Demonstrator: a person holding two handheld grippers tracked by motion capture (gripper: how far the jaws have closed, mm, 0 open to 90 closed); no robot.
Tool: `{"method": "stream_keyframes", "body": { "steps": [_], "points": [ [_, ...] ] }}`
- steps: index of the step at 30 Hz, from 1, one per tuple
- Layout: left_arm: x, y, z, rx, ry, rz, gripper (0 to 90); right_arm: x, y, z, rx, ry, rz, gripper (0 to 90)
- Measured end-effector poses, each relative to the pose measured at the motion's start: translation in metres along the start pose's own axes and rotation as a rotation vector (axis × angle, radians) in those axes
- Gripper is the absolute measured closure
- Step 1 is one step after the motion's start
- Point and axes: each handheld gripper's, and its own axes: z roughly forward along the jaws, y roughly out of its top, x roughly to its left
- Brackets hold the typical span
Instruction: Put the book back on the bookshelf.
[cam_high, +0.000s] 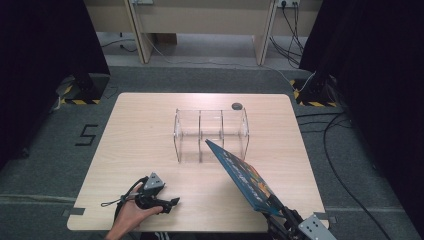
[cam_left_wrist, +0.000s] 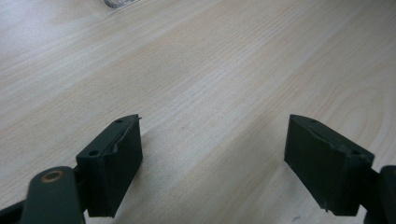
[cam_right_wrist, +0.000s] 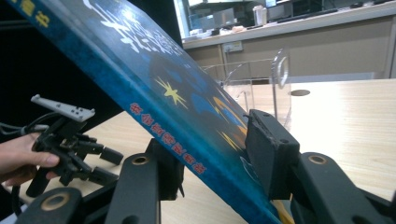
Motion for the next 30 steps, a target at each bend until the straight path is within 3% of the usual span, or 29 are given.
{"method": "stream_keyframes", "body": {
  "steps": [1,4,10,19,23,27,30],
  "points": [
    [0.0,0.0,0.0,0.001,-0.001,-0.002,18.1,-0.001,0.001,-0.001,-0.001,-0.001,0.011,59.5],
    [0.0,0.0,0.0,-0.003,0.002,0.005,18.1,-0.005,0.005,-0.003,-0.01,-0.023,-0.031,64.0],
    [-0.001,0.0,0.001,-0.002,0.004,0.013,17.9,-0.012,0.01,-0.007,-0.007,-0.058,-0.062,69.0],
    [-0.002,0.0,0.001,0.0,0.004,0.023,17.1,-0.028,0.012,-0.012,0.002,-0.098,-0.024,73.3],
    [-0.002,0.0,0.001,0.001,0.004,0.031,16.8,-0.028,0.012,-0.012,0.011,-0.109,-0.073,74.4],
    [-0.002,-0.001,0.002,0.0,0.007,0.039,16.7,-0.028,0.012,-0.011,0.012,-0.109,-0.073,74.3],
    [-0.003,-0.001,0.002,0.001,0.008,0.039,16.6,-0.031,0.013,-0.012,0.006,-0.101,-0.034,73.9]
  ]
}}
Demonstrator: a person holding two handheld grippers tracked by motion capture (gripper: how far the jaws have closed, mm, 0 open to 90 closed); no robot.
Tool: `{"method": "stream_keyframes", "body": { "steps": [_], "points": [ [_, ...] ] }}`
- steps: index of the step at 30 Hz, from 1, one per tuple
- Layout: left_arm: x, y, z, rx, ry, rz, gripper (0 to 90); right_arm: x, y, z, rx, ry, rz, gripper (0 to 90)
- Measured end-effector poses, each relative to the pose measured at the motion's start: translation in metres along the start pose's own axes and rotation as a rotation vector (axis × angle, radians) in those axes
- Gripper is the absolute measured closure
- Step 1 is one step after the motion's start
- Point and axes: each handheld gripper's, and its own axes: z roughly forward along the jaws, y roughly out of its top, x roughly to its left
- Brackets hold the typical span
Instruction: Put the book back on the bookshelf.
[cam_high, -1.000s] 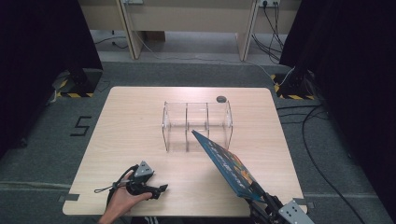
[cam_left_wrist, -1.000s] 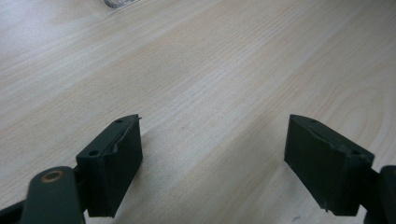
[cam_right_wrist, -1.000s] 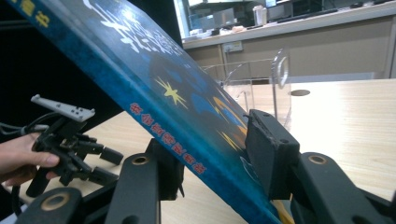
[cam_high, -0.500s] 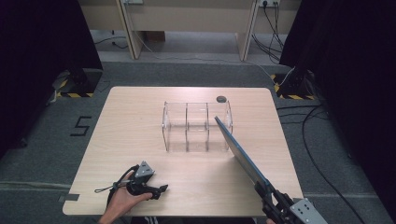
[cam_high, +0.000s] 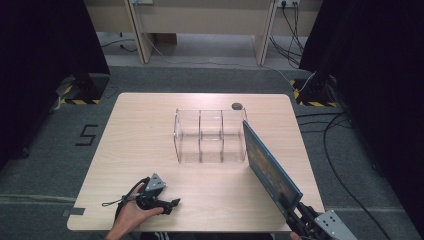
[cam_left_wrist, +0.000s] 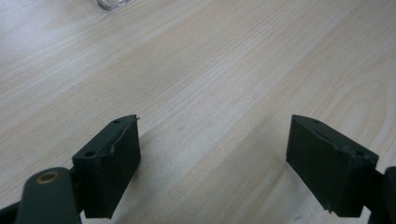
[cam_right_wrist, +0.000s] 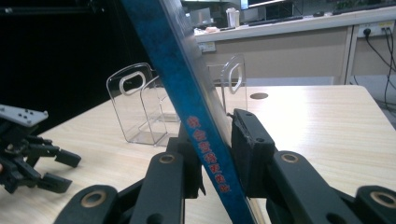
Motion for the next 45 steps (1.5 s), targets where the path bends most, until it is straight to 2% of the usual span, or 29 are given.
{"method": "stream_keyframes", "body": {
  "steps": [1,4,7,10,11,12,15,22,27,28,30,33,39,45],
  "points": [
    [0.0,0.0,0.0,0.0,0.0,0.0,16.6,0.0,0.0,0.0,0.0,0.0,0.0,73.9],
    [0.0,0.0,0.0,0.001,0.0,0.001,16.6,-0.004,0.001,0.0,-0.003,0.003,0.043,73.6],
    [0.0,0.0,0.0,0.001,0.002,0.004,16.5,-0.005,0.002,0.001,-0.002,0.003,0.048,73.6],
    [-0.001,0.0,0.001,-0.001,0.002,0.007,16.2,-0.006,0.005,0.005,0.009,-0.007,-0.015,75.4],
    [-0.001,0.0,0.001,-0.001,0.002,0.007,16.2,-0.006,0.005,0.005,0.009,-0.007,-0.015,75.4],
    [-0.001,0.0,0.001,-0.001,0.001,0.008,16.2,-0.007,0.006,0.007,0.011,-0.016,-0.045,75.9],
    [-0.001,0.0,0.001,-0.002,0.002,0.008,16.2,-0.01,0.007,0.006,0.009,-0.014,-0.018,75.9],
    [-0.001,0.0,0.001,0.001,0.003,0.017,16.1,-0.02,0.012,0.01,0.02,-0.028,-0.096,76.2],
    [-0.001,0.0,0.002,-0.003,0.006,0.02,16.0,-0.024,0.012,0.017,0.029,-0.021,-0.124,75.5],
    [-0.002,0.0,0.002,-0.001,0.006,0.023,16.0,-0.025,0.013,0.02,0.026,-0.023,-0.158,75.4],
    [-0.002,0.0,0.002,-0.002,0.009,0.033,15.5,-0.026,0.014,0.024,0.02,-0.018,-0.177,74.7],
    [-0.003,0.0,0.003,0.005,0.016,0.056,15.1,-0.029,0.015,0.028,0.016,-0.009,-0.177,74.9],
    [-0.003,-0.001,0.003,0.001,0.016,0.057,14.5,-0.032,0.017,0.037,0.002,0.005,-0.181,74.6],
    [-0.003,-0.002,0.004,-0.009,0.014,0.063,13.4,-0.031,0.017,0.045,0.012,0.032,-0.185,75.2]
  ]
}}
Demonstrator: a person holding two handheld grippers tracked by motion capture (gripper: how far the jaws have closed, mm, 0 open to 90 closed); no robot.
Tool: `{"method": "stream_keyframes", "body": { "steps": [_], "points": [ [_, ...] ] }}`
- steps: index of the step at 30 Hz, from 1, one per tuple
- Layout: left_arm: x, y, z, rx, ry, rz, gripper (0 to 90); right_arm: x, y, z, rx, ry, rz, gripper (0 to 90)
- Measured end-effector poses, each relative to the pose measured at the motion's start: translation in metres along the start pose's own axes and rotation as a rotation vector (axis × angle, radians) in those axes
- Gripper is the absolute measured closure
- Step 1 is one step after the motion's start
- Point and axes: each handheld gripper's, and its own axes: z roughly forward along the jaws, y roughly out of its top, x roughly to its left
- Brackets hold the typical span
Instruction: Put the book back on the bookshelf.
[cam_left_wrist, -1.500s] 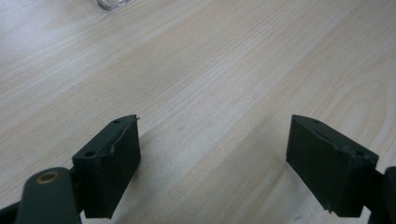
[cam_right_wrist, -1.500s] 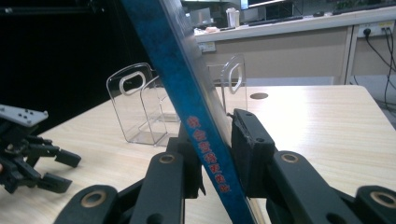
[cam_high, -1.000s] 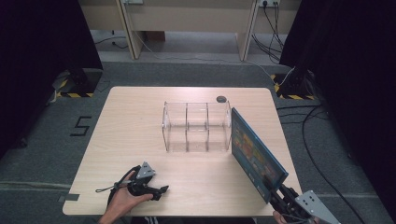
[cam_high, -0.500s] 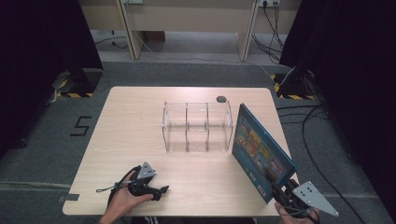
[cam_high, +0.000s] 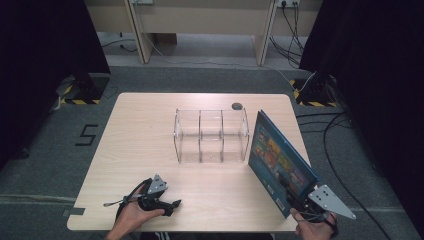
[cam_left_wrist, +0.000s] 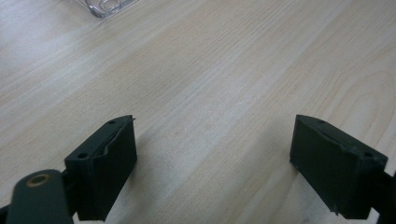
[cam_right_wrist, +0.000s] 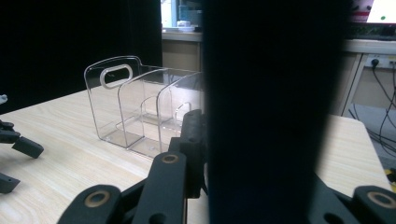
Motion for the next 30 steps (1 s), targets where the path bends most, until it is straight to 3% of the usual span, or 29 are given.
{"method": "stream_keyframes", "body": {
  "steps": [6,10,12,14,16,20,21,26,28,30],
  "points": [
    [0.0,0.0,0.0,-0.005,0.0,-0.002,13.1,0.0,-0.002,0.002,0.005,0.004,0.015,73.6],
    [0.0,0.0,0.0,-0.003,0.001,-0.002,12.9,-0.003,-0.004,0.003,-0.018,0.0,0.075,69.4],
    [0.0,0.0,0.0,-0.002,0.0,-0.002,12.8,-0.004,-0.004,0.003,-0.022,0.006,0.077,68.4],
    [-0.001,0.0,0.0,-0.003,0.001,-0.002,12.7,-0.006,-0.004,0.003,-0.029,0.002,0.082,69.0],
    [-0.001,0.0,0.001,-0.004,0.0,-0.002,12.7,-0.005,-0.004,0.004,-0.027,0.005,0.067,78.3],
    [-0.001,0.0,0.001,-0.006,0.0,-0.002,12.7,-0.002,-0.004,0.004,-0.03,-0.013,0.061,80.8],
    [-0.001,0.0,0.001,-0.004,-0.001,-0.001,12.7,0.0,-0.005,0.005,-0.04,-0.014,0.083,80.6],
    [0.0,0.0,0.001,-0.006,-0.001,0.001,12.7,0.004,-0.004,0.005,-0.051,0.007,0.104,82.5],
    [-0.001,0.0,0.001,-0.009,-0.001,-0.002,12.7,0.005,-0.003,0.005,-0.058,0.052,0.187,82.9],
    [-0.001,0.0,0.001,-0.006,-0.002,0.0,12.7,0.007,-0.004,0.007,-0.06,0.064,0.192,83.0]
  ]
}}
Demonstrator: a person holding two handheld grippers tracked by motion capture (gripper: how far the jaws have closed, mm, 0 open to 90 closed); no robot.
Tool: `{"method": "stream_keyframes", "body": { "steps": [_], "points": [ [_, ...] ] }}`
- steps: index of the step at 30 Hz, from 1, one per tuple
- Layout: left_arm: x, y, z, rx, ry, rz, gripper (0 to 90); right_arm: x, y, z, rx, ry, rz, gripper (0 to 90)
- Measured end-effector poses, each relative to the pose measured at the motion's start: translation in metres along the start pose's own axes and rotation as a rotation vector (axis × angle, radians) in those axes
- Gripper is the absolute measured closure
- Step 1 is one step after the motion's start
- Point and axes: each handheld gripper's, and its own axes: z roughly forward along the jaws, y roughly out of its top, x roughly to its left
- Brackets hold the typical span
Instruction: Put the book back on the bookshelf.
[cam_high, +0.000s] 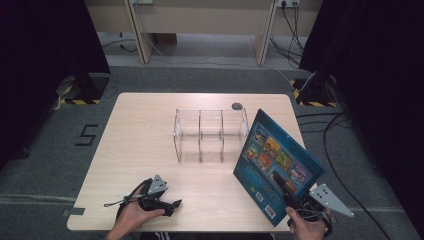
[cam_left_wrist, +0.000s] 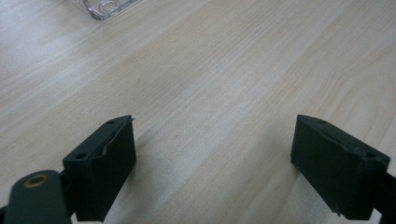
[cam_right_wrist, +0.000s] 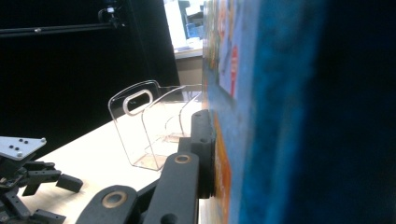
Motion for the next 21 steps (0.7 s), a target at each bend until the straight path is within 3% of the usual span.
{"method": "stream_keyframes", "body": {
  "steps": [5,12,17,21],
  "points": [
    [0.0,0.0,0.0,-0.001,0.0,-0.001,12.7,0.006,0.005,0.003,-0.003,-0.004,-0.05,83.1],
    [0.0,0.0,0.0,-0.003,0.0,-0.002,12.7,0.01,0.014,0.013,-0.014,-0.022,-0.046,83.2],
    [0.0,0.0,0.0,-0.002,0.0,-0.001,12.7,0.013,0.024,0.031,-0.026,-0.034,-0.069,83.2],
    [0.0,0.0,0.0,-0.003,0.0,-0.001,12.7,0.012,0.025,0.044,-0.024,-0.042,-0.055,83.2]
  ]
}}
